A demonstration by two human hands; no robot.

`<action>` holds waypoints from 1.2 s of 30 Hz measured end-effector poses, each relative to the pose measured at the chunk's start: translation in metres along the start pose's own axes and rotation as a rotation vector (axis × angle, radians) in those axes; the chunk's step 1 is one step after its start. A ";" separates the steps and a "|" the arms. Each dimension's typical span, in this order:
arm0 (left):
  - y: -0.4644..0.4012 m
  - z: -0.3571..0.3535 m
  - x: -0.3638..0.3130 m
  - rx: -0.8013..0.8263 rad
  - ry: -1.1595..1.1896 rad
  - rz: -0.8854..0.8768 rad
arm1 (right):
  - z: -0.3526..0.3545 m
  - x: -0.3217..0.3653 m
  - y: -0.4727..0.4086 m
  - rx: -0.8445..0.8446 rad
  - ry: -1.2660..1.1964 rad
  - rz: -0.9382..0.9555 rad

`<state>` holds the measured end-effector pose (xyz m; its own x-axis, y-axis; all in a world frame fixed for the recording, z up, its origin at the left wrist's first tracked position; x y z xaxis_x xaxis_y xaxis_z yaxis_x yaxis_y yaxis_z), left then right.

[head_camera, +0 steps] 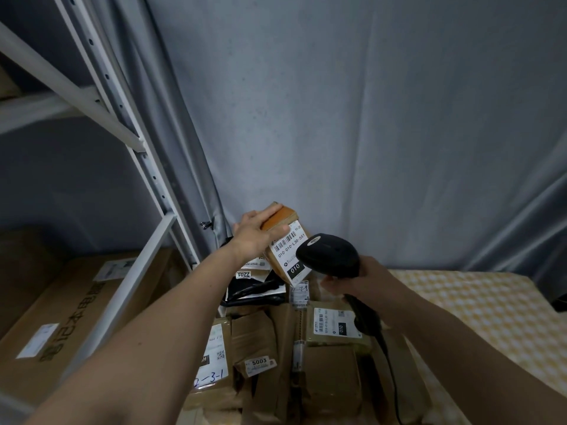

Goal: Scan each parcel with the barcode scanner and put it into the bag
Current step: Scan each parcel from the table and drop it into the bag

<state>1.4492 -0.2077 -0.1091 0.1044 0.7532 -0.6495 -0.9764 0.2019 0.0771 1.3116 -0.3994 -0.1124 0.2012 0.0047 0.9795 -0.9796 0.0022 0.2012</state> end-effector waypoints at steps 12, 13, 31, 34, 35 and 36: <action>-0.030 -0.062 0.005 -0.013 0.282 0.335 | 0.024 -0.028 0.015 -0.369 -0.284 -0.070; -0.032 -0.073 0.004 0.034 0.346 0.389 | 0.029 -0.033 0.021 -0.397 -0.314 -0.074; 0.074 -0.276 -0.177 0.597 0.283 0.137 | 0.175 -0.087 0.208 -0.878 -0.602 -0.055; 0.105 -0.318 -0.213 0.630 0.265 0.037 | 0.202 -0.098 0.254 -0.949 -0.616 -0.055; 0.117 -0.330 -0.225 0.633 0.256 -0.001 | 0.210 -0.103 0.268 -0.976 -0.618 -0.058; 0.128 -0.342 -0.237 0.629 0.235 -0.050 | 0.218 -0.107 0.283 -1.004 -0.618 -0.060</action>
<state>1.2351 -0.5743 -0.2040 0.0334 0.5914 -0.8057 -0.6679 0.6129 0.4221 1.0123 -0.6173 -0.1588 -0.0579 -0.5066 0.8603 -0.4736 0.7725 0.4230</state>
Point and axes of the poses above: each hand's wrist, its own y-axis away from the middle knuckle, its own z-axis out of the back of the hand, x = y × z, the point moved 2 cm from there along -y, towards the middle knuckle, and after that the axes turned 13 degrees about -y, right-handed, at the moved point
